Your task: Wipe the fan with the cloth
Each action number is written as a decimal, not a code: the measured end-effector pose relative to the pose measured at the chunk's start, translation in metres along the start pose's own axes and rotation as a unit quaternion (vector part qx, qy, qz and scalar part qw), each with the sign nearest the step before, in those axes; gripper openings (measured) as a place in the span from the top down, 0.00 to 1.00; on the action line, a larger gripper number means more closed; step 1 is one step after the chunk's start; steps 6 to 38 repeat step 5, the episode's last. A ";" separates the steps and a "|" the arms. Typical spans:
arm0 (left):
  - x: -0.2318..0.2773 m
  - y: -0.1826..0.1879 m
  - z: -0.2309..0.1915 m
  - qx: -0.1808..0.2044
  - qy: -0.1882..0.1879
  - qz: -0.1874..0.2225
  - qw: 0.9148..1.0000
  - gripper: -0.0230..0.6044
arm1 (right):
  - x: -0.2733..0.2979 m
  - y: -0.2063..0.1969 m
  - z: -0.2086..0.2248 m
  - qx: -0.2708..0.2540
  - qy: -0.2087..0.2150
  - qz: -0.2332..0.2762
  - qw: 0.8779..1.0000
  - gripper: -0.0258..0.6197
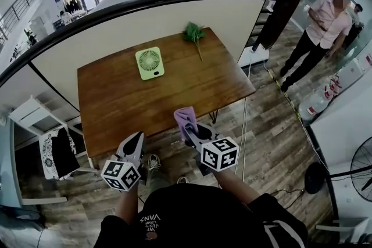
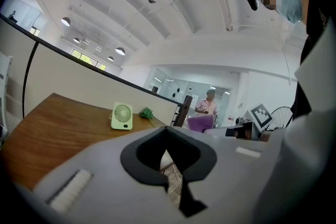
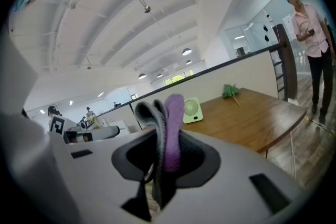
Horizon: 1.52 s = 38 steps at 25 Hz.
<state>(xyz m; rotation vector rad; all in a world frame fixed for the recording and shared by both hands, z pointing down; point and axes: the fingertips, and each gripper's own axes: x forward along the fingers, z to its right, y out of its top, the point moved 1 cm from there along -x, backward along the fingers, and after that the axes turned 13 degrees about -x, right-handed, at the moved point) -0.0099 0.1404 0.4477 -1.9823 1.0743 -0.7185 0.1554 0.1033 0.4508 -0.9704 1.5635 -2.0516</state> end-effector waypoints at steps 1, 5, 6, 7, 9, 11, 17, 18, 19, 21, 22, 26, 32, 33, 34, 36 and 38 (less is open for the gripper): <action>0.000 0.000 0.000 0.000 0.002 0.000 1.000 0.95 | 0.000 0.000 0.001 0.001 0.000 0.001 1.000 0.80; 0.004 0.000 0.000 0.000 0.003 0.001 1.000 0.94 | 0.002 0.001 0.005 0.002 0.001 0.003 1.000 0.80; 0.004 0.000 0.000 0.000 0.003 0.001 1.000 0.94 | 0.002 0.001 0.005 0.002 0.001 0.003 1.000 0.80; 0.004 0.000 0.000 0.000 0.003 0.001 1.000 0.94 | 0.002 0.001 0.005 0.002 0.001 0.003 1.000 0.80; 0.004 0.000 0.000 0.000 0.003 0.001 1.000 0.94 | 0.002 0.001 0.005 0.002 0.001 0.003 1.000 0.80; 0.004 0.000 0.000 0.000 0.003 0.001 1.000 0.94 | 0.002 0.001 0.005 0.002 0.001 0.003 1.000 0.80; 0.004 0.000 0.000 0.000 0.003 0.001 1.000 0.94 | 0.002 0.001 0.005 0.002 0.001 0.003 1.000 0.80; 0.004 0.000 0.000 0.000 0.003 0.001 1.000 0.94 | 0.002 0.001 0.005 0.002 0.001 0.003 1.000 0.80; 0.004 0.000 0.000 0.000 0.003 0.001 1.000 0.94 | 0.002 0.001 0.005 0.002 0.001 0.003 1.000 0.80; 0.004 0.000 0.000 0.000 0.003 0.001 1.000 0.94 | 0.002 0.001 0.005 0.002 0.001 0.003 1.000 0.80; 0.004 0.000 0.000 0.000 0.003 0.001 1.000 0.94 | 0.002 0.001 0.005 0.002 0.001 0.003 1.000 0.80; 0.004 0.000 0.000 0.000 0.003 0.001 1.000 0.94 | 0.002 0.001 0.005 0.002 0.001 0.003 1.000 0.80; 0.004 0.000 0.000 0.000 0.003 0.001 1.000 0.94 | 0.002 0.001 0.005 0.002 0.001 0.003 1.000 0.80; 0.004 0.000 0.000 0.000 0.003 0.001 1.000 0.94 | 0.002 0.001 0.005 0.002 0.001 0.003 1.000 0.80; 0.004 0.000 0.000 0.000 0.003 0.001 1.000 0.94 | 0.002 0.001 0.005 0.002 0.001 0.003 1.000 0.80; 0.004 0.000 0.000 0.000 0.003 0.001 1.000 0.94 | 0.002 0.001 0.005 0.002 0.001 0.003 1.000 0.80; 0.004 0.000 0.000 0.000 0.003 0.001 1.000 0.94 | 0.002 0.001 0.005 0.002 0.001 0.003 1.000 0.80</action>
